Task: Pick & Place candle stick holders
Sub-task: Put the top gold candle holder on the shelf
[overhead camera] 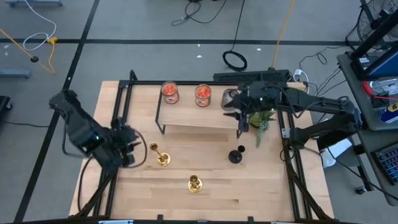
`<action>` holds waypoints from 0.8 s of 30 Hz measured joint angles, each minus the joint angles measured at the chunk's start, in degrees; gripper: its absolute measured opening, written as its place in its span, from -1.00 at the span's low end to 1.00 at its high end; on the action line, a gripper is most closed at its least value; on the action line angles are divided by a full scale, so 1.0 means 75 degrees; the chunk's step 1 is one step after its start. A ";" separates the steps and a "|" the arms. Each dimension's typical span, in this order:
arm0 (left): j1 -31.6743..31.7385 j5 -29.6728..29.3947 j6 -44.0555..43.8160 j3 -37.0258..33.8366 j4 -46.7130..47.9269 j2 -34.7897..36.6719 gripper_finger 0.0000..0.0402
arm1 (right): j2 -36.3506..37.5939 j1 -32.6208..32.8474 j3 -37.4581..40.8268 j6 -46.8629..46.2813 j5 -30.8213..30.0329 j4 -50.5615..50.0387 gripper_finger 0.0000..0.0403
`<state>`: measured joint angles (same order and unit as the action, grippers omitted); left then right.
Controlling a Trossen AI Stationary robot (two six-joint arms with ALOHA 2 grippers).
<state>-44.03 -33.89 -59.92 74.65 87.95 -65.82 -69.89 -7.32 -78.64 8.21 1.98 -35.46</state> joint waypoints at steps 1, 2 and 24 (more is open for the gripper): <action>-0.0148 0.0059 -0.0233 -0.0289 -0.0012 0.0000 -0.41 | 0.0001 0.0110 0.0104 0.0001 -0.0001 0.0171 -0.30; -0.0278 0.0105 -0.0454 -0.0626 -0.0087 0.0000 -0.41 | 0.0006 0.0200 0.0213 0.0020 -0.0004 0.0328 -0.30; -0.1012 -0.1727 0.0610 -0.5879 -0.7078 0.1060 -0.41 | 0.0003 0.0666 0.0987 0.0878 -0.0026 0.1572 -0.30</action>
<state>-51.62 -46.84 -55.34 30.55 34.87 -57.87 -69.87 -2.33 -71.24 14.79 1.78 -23.67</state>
